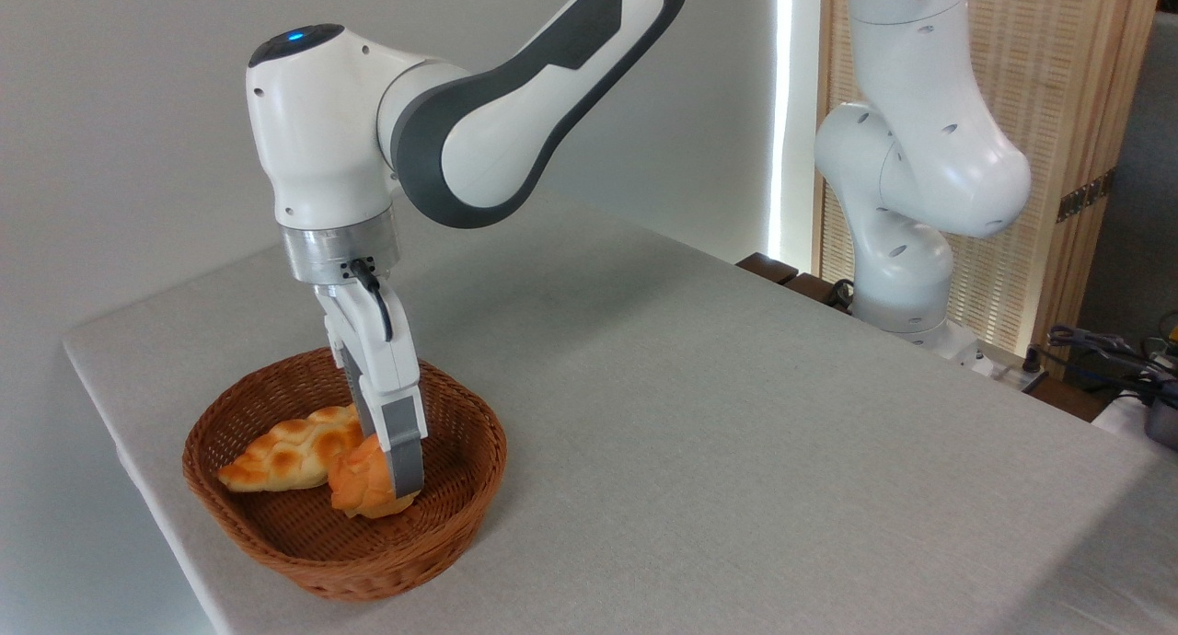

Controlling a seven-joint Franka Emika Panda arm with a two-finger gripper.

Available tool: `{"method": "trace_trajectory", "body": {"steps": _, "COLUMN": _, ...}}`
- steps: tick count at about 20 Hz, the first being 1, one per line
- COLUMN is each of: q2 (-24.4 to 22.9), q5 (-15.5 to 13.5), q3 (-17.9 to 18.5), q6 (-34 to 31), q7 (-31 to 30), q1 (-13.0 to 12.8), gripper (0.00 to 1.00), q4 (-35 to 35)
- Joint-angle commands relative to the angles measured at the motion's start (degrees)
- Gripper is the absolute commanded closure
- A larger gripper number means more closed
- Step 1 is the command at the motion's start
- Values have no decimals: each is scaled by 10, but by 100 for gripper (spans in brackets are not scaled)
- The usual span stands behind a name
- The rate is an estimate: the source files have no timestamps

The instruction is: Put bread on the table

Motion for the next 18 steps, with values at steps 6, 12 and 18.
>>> {"method": "trace_trajectory", "body": {"steps": 6, "q2": -2, "q5": 11, "q3": 0, "q6": 16, "q7": -9, "q1": 0, "gripper": 70, "q4": -6}}
{"method": "trace_trajectory", "body": {"steps": 12, "q2": -4, "q5": 4, "q3": 0, "q6": 16, "q7": -10, "q1": 0, "gripper": 83, "q4": -5}}
{"method": "trace_trajectory", "body": {"steps": 18, "q2": -7, "q5": 5, "q3": 0, "q6": 14, "q7": -7, "q1": 0, "gripper": 85, "q4": -3}}
